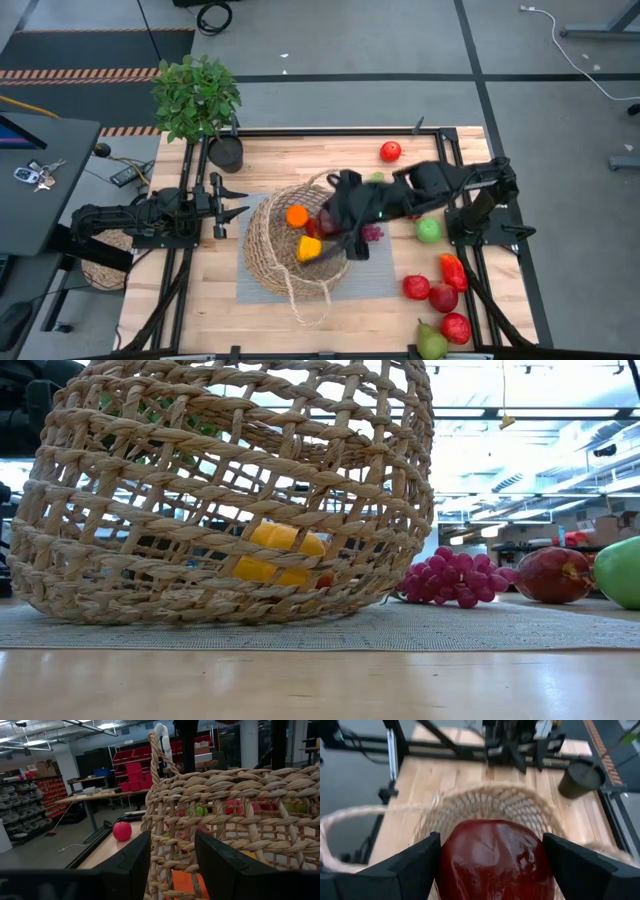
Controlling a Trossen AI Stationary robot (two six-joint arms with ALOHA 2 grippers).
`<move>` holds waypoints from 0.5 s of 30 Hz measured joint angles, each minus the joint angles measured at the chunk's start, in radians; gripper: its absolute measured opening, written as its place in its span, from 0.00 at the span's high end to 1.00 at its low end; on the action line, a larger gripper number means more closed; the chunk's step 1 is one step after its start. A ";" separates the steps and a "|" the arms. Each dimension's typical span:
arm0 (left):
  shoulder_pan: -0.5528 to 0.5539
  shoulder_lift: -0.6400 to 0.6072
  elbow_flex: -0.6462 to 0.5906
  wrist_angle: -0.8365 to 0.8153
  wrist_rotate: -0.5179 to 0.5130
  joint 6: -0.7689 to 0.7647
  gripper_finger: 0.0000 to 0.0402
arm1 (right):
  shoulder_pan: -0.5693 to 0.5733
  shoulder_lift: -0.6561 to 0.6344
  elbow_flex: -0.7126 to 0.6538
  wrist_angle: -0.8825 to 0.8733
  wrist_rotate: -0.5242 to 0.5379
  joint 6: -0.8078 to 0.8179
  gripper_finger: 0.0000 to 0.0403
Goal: Build produce basket
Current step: Put the red apple in the basket
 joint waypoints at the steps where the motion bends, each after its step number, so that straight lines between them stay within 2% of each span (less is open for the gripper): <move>1: 0.000 0.000 0.000 0.000 0.000 0.000 0.60 | -0.013 0.000 0.009 0.017 -0.015 -0.010 0.14; 9: 0.000 0.000 0.000 0.000 0.000 0.000 0.60 | -0.081 0.000 0.025 0.183 -0.131 -0.077 0.14; 15: 0.000 0.000 0.000 0.000 0.000 0.000 0.60 | -0.087 0.002 0.018 0.284 -0.131 -0.136 0.14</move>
